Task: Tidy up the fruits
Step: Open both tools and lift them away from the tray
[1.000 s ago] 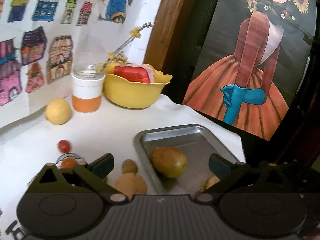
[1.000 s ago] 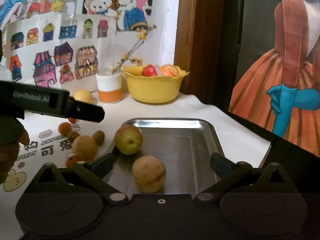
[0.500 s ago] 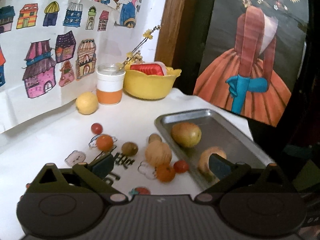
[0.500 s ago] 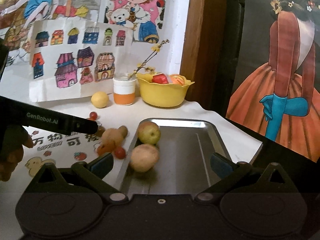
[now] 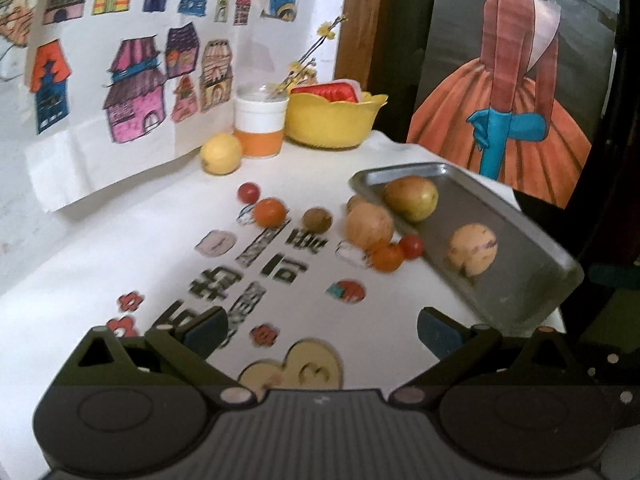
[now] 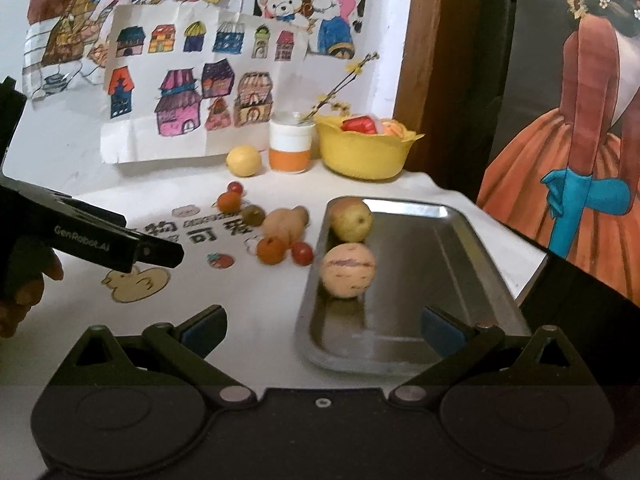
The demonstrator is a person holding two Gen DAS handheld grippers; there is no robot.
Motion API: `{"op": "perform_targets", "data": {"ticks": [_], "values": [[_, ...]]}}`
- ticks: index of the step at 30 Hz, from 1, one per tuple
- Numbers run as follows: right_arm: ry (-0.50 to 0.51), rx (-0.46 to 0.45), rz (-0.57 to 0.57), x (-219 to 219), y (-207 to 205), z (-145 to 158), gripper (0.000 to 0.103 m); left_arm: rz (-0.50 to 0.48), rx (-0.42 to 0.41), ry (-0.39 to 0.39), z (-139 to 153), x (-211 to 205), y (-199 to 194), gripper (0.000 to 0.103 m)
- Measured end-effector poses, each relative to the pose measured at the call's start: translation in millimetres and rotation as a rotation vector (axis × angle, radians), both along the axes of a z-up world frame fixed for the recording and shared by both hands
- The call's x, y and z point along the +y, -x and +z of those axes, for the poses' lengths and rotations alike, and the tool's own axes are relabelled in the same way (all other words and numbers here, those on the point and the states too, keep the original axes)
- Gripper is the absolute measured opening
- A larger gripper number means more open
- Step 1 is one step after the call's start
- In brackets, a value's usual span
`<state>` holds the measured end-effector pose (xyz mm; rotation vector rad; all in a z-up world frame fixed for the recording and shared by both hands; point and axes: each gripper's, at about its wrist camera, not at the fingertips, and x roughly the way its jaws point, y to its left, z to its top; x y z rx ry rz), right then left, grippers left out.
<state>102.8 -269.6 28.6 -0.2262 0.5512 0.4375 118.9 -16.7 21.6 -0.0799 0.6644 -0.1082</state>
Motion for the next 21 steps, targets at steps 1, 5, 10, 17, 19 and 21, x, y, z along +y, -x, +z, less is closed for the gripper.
{"op": "perform_targets", "data": {"ticks": [1, 5, 10, 17, 19, 21], "values": [[0.0, 0.006, 0.004, 2.2, 2.3, -0.8, 0.102, -0.001, 0.002, -0.004, -0.9, 3.1, 3.5, 0.103], [0.01, 0.026, 0.028, 14.4, 9.8, -3.0, 0.102, -0.002, 0.019, -0.016, -4.0, 14.1, 12.6, 0.103], [0.053, 0.033, 0.084, 32.9, 17.2, -4.8, 0.102, 0.006, 0.051, -0.03, -7.9, 28.0, 19.8, 0.103], [0.086, 0.058, 0.142, 55.0, 20.0, -9.8, 0.102, 0.021, 0.055, -0.049, -6.8, 45.3, 26.0, 0.103], [0.092, 0.06, 0.15, 59.6, 18.2, -11.1, 0.102, 0.025, 0.054, -0.056, -5.9, 48.5, 25.0, 0.103], [0.096, 0.058, 0.157, 63.3, 15.6, -12.1, 0.102, 0.027, 0.051, -0.07, -4.6, 51.1, 23.0, 0.103]]}}
